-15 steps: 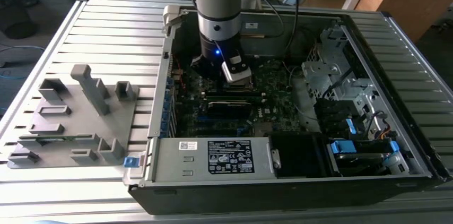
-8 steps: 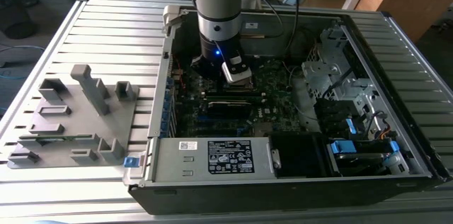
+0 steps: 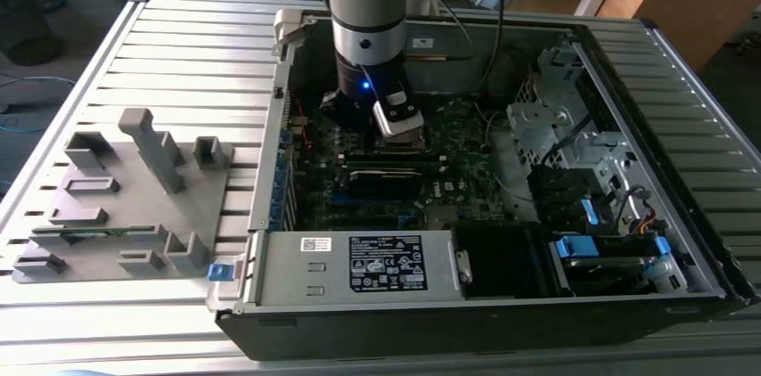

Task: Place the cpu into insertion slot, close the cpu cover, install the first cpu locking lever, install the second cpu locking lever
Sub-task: 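Install the second cpu locking lever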

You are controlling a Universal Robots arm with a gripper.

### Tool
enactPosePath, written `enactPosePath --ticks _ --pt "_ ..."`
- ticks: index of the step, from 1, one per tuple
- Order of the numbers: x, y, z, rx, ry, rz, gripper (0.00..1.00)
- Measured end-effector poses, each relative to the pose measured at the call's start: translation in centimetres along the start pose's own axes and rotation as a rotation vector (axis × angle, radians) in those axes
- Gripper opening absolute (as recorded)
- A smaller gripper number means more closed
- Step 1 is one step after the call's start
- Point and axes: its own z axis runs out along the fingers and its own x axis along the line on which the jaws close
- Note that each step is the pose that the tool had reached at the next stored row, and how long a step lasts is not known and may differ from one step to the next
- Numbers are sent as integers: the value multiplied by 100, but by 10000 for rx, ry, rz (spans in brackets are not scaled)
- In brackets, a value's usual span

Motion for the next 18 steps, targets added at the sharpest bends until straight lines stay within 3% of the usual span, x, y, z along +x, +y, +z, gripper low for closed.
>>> enactPosePath --ticks 3,4,8,9,14,18 --pt "-2 -10 -10 -29 2 1 11" --pt "-3 -17 -11 -75 5 5 11" --pt "-6 -43 -12 -398 29 29 11" --pt "-7 -50 -12 -436 32 31 11" --pt "-15 -102 -14 -443 33 32 11" --pt "-18 -127 -15 -487 40 35 11"
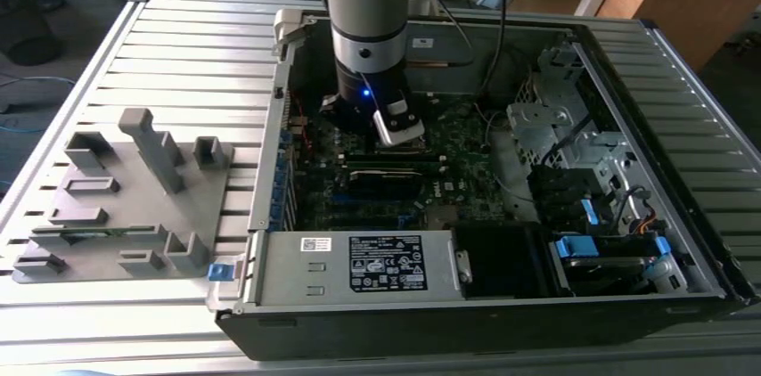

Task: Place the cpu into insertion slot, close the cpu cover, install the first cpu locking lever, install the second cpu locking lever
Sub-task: 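Install the second cpu locking lever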

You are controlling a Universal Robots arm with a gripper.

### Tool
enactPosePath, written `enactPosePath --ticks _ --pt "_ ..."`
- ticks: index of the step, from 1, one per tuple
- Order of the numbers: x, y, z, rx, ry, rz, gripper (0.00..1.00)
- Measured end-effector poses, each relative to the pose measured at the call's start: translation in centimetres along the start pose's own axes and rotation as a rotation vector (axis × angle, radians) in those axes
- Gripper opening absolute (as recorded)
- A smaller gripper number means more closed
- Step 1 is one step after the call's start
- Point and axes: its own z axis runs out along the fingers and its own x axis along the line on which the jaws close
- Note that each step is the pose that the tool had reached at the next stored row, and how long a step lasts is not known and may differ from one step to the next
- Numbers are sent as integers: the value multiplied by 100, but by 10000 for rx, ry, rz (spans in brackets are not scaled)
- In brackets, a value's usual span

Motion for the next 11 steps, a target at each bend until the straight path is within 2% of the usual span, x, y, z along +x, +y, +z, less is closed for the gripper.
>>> enactPosePath --ticks 4,11 --pt "-6 -2 0 -152 22 12 11" --pt "-31 -1 43 -176 23 14 11"
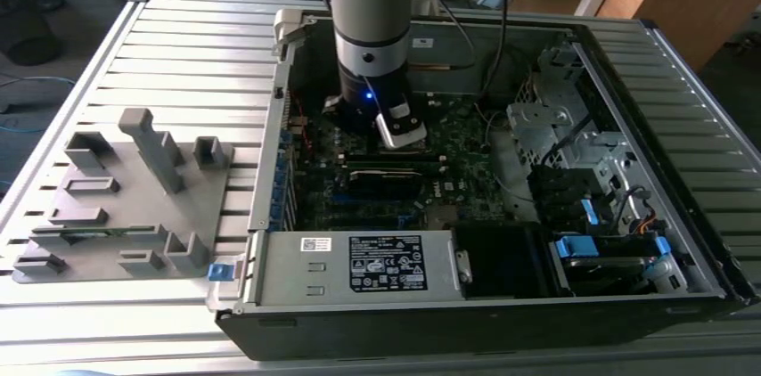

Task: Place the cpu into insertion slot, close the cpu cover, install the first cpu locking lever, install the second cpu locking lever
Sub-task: 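Install the second cpu locking lever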

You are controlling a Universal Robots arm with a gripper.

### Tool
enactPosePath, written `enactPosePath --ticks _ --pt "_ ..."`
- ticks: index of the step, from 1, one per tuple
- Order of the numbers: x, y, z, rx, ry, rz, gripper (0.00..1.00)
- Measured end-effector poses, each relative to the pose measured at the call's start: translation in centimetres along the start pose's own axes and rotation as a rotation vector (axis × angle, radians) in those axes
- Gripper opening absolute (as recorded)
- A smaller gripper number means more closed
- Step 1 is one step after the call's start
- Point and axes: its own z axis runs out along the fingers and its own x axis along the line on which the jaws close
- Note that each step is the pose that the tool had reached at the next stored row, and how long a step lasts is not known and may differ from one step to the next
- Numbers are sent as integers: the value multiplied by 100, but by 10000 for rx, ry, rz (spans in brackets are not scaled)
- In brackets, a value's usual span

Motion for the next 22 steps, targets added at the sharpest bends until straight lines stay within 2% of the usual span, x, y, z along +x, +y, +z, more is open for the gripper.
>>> enactPosePath --ticks 3,5,8,11,18,22 --pt "0 -4 23 -65 11 5 11" --pt "1 -4 36 -158 24 12 11" --pt "1 -5 45 -340 48 27 11" --pt "2 -6 54 -446 62 36 11" --pt "4 -11 96 -576 80 45 11" --pt "16 -13 98 -587 81 45 11"
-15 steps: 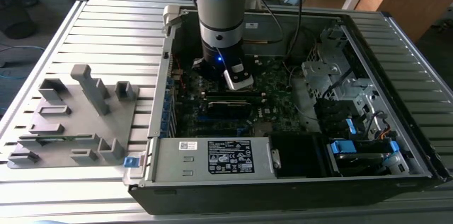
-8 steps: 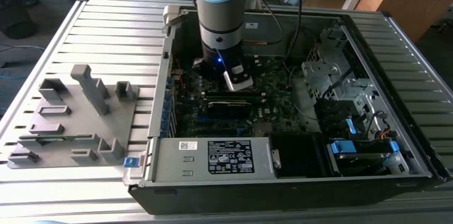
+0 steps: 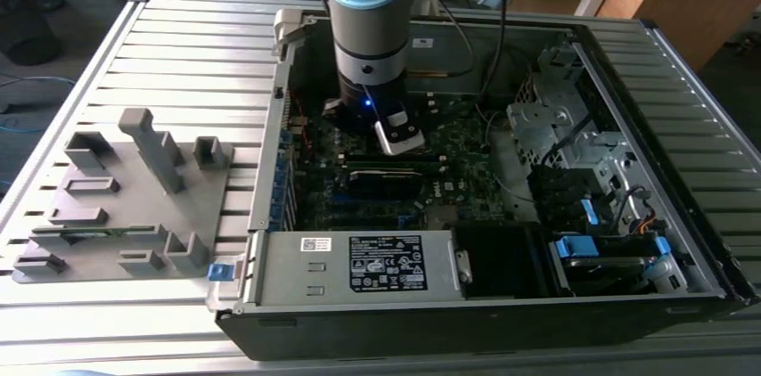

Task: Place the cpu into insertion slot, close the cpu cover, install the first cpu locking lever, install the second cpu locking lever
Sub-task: 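Install the second cpu locking lever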

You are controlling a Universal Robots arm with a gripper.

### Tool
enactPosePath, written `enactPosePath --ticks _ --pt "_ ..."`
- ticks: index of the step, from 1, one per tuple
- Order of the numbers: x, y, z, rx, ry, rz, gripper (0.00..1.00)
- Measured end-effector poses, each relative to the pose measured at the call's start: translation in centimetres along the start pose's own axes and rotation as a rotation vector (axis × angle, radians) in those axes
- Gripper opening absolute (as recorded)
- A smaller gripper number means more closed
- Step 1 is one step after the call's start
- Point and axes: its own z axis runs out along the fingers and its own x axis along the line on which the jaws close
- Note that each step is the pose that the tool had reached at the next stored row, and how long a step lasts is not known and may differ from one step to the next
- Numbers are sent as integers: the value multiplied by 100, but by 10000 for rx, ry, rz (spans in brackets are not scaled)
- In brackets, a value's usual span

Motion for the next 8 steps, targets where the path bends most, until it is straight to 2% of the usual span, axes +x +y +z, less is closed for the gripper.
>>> enactPosePath --ticks 8 --pt "65 -11 8 1 0 1 11"
